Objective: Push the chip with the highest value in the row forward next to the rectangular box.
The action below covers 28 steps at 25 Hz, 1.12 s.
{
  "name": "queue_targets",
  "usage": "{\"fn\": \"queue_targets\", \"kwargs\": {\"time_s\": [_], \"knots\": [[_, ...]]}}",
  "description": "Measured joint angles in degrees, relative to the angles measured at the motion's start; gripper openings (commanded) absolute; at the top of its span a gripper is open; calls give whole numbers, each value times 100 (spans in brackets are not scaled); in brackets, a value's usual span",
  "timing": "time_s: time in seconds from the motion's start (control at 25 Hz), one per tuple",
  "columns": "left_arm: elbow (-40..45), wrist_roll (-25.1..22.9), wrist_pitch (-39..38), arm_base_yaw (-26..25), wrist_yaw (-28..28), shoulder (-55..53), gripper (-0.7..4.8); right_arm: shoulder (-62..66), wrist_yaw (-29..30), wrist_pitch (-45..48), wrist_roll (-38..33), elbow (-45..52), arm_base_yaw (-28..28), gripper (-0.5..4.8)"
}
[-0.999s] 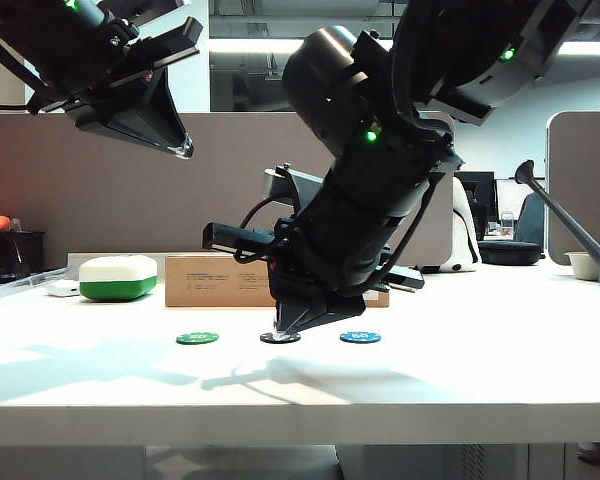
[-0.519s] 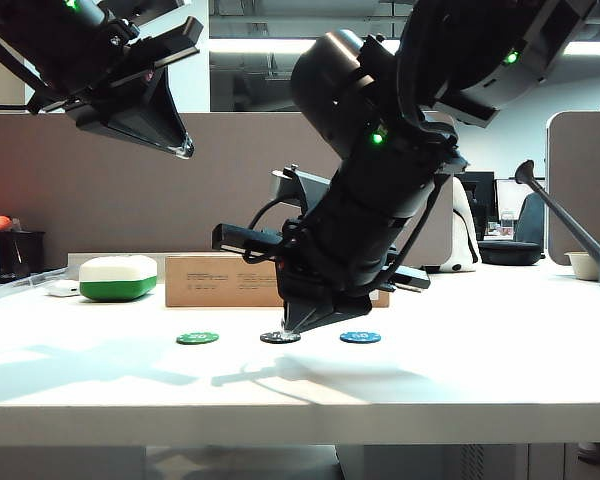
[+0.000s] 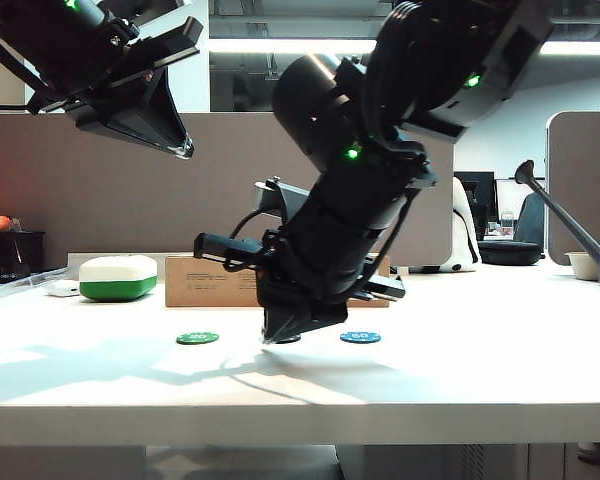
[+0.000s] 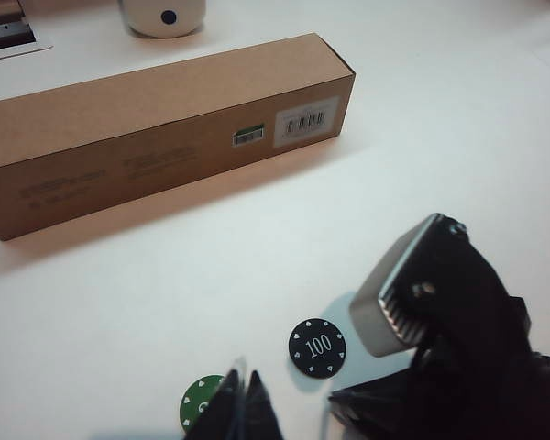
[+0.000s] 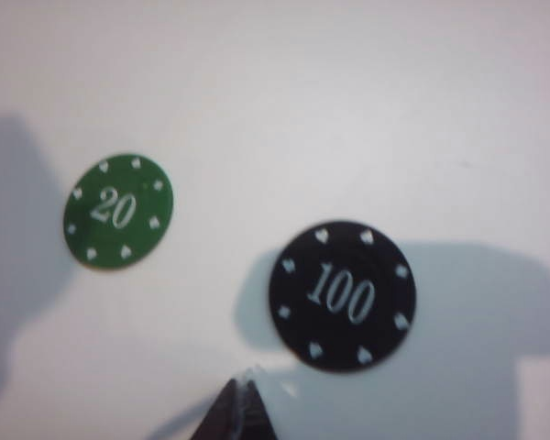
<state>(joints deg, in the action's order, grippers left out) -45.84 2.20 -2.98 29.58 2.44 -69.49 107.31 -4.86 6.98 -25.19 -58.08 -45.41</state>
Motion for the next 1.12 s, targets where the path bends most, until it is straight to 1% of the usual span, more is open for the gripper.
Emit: {"fn": "queue_targets", "kwargs": {"time_s": [0.2, 0.96, 1.12], "knots": [[0, 0, -2, 0, 2, 0, -5, 216, -92, -151, -4, -273, 9, -6], [0, 0, 0, 0, 0, 0, -5, 173, -166, -334, -219, -284, -63, -6], [0, 0, -2, 2, 2, 0, -5, 87, -503, -579, -219, -282, -66, -6]]}}
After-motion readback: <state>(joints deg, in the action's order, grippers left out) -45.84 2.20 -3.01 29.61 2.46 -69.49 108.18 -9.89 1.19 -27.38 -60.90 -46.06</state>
